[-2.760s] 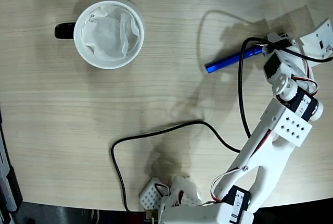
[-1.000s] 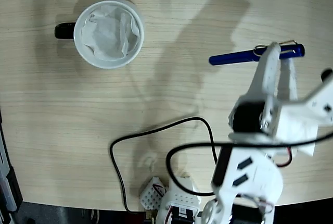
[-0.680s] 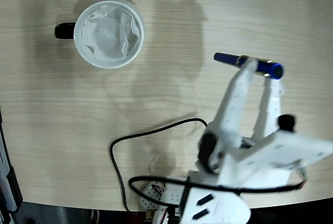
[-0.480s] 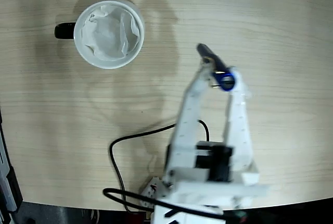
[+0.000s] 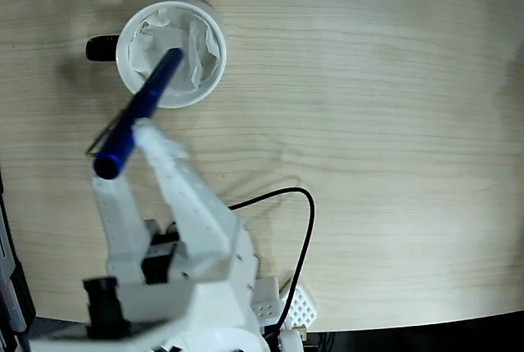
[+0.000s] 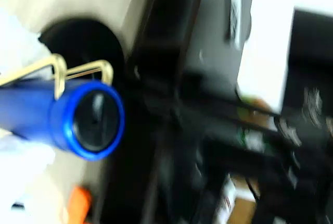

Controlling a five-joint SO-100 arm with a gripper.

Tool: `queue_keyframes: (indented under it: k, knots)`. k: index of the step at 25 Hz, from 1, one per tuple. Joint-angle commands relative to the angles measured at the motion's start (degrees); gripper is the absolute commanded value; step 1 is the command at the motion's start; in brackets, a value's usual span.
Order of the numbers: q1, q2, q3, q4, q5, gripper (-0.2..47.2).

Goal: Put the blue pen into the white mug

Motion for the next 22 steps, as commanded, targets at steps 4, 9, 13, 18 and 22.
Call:
queue_keyframes:
  k: [4,9,13,18,22]
  knots:
    - [-2.72,-0.97,5.10,-5.89,-0.62,0.1]
    - [-1.85,-0.97,11.16,-10.02,-0.62,0.1]
    - [-1.49,-0.53,15.73,-14.41,-0.62,0.2]
    - [-0.70,-0.26,20.30,-19.34,-0.53,9.1]
    - [-0.09,-0.26,24.43,-25.75,-0.26,11.9]
